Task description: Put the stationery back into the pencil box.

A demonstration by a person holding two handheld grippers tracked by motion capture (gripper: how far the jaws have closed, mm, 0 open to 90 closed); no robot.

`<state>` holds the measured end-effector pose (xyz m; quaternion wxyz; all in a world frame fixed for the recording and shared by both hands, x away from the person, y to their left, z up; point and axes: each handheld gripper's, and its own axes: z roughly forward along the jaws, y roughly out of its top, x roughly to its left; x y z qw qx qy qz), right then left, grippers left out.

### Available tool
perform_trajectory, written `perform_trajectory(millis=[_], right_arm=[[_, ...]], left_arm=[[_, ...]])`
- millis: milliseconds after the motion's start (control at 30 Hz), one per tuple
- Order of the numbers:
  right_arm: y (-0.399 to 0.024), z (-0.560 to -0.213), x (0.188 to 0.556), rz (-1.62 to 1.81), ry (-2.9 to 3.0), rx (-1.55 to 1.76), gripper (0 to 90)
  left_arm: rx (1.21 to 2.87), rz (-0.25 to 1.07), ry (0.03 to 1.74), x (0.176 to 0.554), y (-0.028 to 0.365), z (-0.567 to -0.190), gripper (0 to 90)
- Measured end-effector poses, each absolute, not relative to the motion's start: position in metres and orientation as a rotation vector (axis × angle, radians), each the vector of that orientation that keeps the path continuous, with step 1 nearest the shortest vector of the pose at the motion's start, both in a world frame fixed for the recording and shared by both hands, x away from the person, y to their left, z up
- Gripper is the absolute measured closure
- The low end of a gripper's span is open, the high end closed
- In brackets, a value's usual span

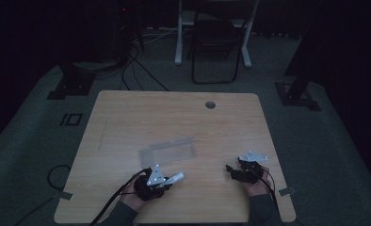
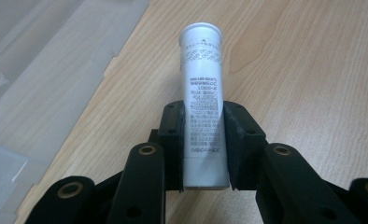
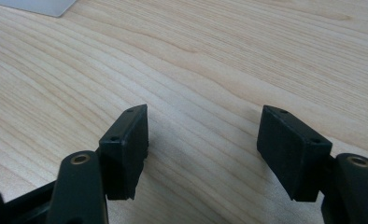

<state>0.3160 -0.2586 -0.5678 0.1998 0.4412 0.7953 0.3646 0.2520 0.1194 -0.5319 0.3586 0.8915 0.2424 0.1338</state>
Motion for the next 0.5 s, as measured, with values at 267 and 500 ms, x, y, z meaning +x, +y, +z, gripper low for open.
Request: perform_trajectory(millis=[267, 500], right_arm=[[-0.259, -0.568, 0.316, 1.019, 2.223, 1.234, 33.8], [-0.259, -0.568, 0.316, 1.019, 2.223, 1.233, 33.8]], left_arm=[[2.301, 0.357, 0.606, 0.252, 0.119, -0.526, 71.0], [2.294, 0.369, 0.59, 0.252, 0.116, -0.52, 71.0]])
